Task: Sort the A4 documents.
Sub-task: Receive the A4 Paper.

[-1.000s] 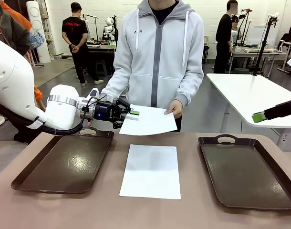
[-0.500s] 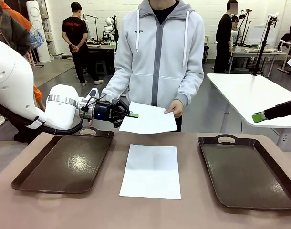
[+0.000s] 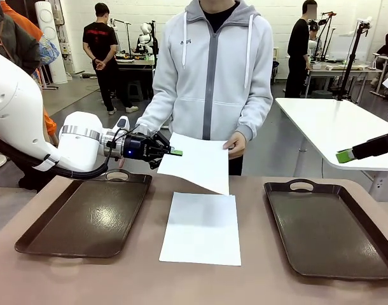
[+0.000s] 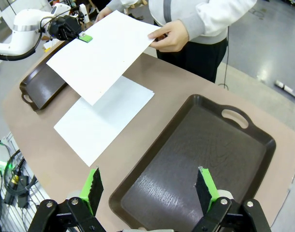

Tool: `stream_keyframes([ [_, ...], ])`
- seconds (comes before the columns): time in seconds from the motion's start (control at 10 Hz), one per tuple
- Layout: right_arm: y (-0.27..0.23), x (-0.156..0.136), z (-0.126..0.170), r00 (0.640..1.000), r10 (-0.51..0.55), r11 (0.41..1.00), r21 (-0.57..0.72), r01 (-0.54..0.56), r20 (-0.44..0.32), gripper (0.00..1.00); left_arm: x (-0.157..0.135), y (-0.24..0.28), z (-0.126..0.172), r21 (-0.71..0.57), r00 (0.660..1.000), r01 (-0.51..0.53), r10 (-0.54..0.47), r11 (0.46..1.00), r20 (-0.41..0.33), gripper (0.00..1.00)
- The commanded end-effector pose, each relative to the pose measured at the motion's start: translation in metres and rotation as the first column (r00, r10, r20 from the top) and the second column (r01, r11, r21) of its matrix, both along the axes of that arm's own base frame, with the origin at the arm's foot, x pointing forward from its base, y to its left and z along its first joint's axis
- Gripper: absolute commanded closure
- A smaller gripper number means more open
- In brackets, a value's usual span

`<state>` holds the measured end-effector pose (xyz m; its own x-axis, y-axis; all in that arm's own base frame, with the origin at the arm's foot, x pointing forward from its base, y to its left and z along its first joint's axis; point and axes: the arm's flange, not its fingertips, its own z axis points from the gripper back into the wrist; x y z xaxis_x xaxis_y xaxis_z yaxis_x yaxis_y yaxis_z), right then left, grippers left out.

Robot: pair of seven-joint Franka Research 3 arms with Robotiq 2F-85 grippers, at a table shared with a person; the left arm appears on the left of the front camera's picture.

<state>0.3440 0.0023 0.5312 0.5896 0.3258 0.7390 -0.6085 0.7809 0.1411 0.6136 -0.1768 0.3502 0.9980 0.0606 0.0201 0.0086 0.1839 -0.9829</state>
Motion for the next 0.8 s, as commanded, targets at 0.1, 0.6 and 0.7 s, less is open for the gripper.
stream_keyframes([
  [0.1,0.001,0.001,-0.002,1.0,0.008,1.0,0.012,-0.008,-0.005,0.0,0.0,0.0,0.0,0.0,1.0,0.0,0.0,1.0,0.0,1.0],
  [0.6,0.001,0.001,-0.002,1.0,0.008,1.0,0.012,-0.008,-0.005,0.0,0.0,0.0,0.0,0.0,1.0,0.0,0.0,1.0,0.0,1.0],
  [0.7,0.001,0.001,-0.002,1.0,0.008,1.0,0.012,-0.008,-0.005,0.0,0.0,0.0,0.0,0.0,1.0,0.0,0.0,1.0,0.0,1.0],
])
